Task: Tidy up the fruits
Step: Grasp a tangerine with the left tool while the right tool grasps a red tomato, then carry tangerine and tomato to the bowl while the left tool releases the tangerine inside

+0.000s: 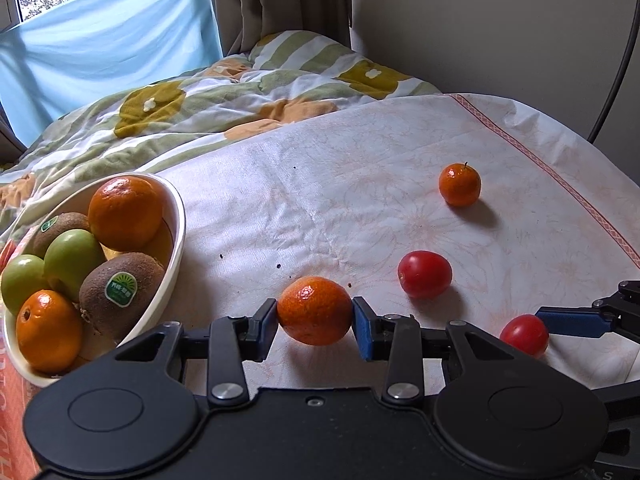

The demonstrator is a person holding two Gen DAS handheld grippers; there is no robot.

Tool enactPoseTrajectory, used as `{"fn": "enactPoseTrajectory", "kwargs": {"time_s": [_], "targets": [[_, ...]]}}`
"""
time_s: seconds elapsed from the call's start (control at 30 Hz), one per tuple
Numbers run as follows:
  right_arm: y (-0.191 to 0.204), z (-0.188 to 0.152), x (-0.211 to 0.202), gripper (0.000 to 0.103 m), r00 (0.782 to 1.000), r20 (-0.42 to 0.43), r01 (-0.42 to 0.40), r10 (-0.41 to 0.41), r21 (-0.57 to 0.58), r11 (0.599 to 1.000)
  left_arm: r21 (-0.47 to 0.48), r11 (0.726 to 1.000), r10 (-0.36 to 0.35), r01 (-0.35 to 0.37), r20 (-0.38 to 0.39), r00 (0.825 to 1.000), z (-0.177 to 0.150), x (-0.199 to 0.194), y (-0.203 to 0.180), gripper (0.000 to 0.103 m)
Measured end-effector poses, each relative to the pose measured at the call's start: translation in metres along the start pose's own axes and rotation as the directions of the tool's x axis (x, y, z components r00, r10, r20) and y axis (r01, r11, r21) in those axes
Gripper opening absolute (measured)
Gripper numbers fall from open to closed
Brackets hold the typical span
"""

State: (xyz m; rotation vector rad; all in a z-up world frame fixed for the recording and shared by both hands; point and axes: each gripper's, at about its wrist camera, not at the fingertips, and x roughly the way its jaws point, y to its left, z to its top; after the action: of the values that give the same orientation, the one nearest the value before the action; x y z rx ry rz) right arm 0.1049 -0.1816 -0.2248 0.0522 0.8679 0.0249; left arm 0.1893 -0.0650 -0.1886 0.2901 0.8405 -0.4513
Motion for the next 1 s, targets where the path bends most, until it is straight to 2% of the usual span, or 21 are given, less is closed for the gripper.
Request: {"fn": "enactPoseTrajectory", "kwargs": {"time_s": [0.07, 0.5, 0.7, 1.0], "targets": [[0.0, 0.0, 0.003, 0.049, 1.0, -0.008, -0.005, 0.005, -0.01, 1.0, -0.006, 1.0, 0.011, -0.011, 0.001, 1.0, -0.001, -0.002, 0.0, 0.043], [-0.003, 0.008, -0.012, 0.049, 0.998, 0.024, -0.06, 0.062, -0.063, 0.996, -0.077, 0.993, 0.087, -0.086, 0.021, 0.996, -0.003, -0.028, 0.002, 0.043], [-0.004, 0.014, -0.032, 0.049, 0.993, 0.056, -0.097, 0.102, -0.095, 0.991, -0.109, 0.986, 0.129, -0.123, 0.052, 0.99, -0.003, -0.055, -0.005, 0.043], [-0.001, 0.038, -0.07, 0.049, 0.981, 0.087, -0.158, 0.175, -0.178, 0.971, -0.226, 0.959, 0.193, -0.169, 0.091, 0.977, 0.0, -0.108, -0.004, 0.043]]}}
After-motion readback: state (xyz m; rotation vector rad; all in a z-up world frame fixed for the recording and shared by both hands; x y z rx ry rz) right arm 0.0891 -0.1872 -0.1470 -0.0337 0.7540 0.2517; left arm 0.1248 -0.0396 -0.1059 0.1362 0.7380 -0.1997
